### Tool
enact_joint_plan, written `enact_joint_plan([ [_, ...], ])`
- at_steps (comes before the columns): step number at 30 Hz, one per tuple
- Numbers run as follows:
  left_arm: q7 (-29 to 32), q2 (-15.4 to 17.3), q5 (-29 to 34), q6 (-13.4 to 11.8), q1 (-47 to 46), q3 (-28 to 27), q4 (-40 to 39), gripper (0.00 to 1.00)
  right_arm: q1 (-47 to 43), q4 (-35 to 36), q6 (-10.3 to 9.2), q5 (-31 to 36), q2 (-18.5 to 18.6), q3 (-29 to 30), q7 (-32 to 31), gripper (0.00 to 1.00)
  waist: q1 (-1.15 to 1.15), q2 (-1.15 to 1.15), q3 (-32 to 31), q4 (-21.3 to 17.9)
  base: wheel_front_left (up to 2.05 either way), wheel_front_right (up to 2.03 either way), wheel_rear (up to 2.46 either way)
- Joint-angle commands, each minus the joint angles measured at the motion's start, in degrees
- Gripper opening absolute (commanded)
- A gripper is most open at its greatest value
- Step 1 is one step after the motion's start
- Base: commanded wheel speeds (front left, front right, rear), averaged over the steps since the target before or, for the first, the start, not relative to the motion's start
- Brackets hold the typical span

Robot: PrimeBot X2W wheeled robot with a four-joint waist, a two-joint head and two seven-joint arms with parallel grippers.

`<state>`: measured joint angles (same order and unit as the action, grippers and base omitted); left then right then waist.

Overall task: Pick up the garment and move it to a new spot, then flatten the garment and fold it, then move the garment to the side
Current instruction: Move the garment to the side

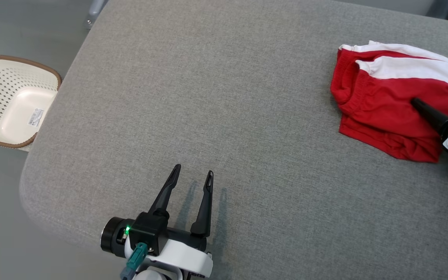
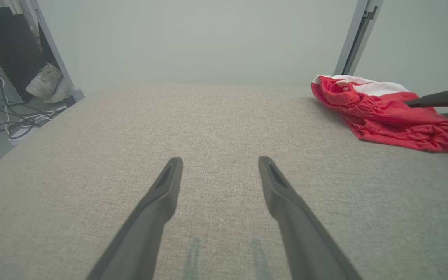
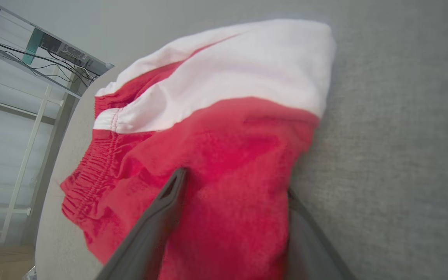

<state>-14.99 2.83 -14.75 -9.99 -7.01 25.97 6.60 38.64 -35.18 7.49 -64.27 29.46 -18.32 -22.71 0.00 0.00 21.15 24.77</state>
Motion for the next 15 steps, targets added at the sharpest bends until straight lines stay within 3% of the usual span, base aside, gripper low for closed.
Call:
enact_joint_plan([
  [1,-0.2,0.2,-0.4,-0.3,-0.8,-0.1,-0.1,1.0,-0.3,-0.8,0.0,-0.5,-0.7,-0.7,-0.7,1.0,0.0,0.0,0.2,0.3,0.0,0.0,0.0],
  [10,-0.2,0.2,-0.5,-0.8,-1.0,0.4,-0.4,1.0,2.1,-2.7,0.0,-1.7,-1.7,-4.1,-0.6,1.0,0.0,0.0,0.8,1.0,0.0,0.0,0.0],
  [11,-0.2,0.2,-0.5,-0.8,-1.1,0.4,-0.4,1.0,2.3,-2.8,0.0,-1.4,-1.5,-4.6,-0.3,0.34,0.0,0.0,0.8,1.1,0.0,0.0,0.0],
  [12,-0.2,0.2,-0.5,-0.8,-1.1,0.4,-0.5,1.0,2.6,-2.8,0.0,-1.0,-1.2,-5.0,0.2,0.0,0.0,0.0,0.8,1.0,0.0,0.0,0.0],
  [15,-0.2,0.2,-0.5,-0.9,-1.4,0.4,-0.6,1.0,3.1,-2.7,0.0,-0.4,-0.3,-6.4,2.3,0.0,0.0,0.0,0.8,0.7,0.0,0.0,0.0],
])
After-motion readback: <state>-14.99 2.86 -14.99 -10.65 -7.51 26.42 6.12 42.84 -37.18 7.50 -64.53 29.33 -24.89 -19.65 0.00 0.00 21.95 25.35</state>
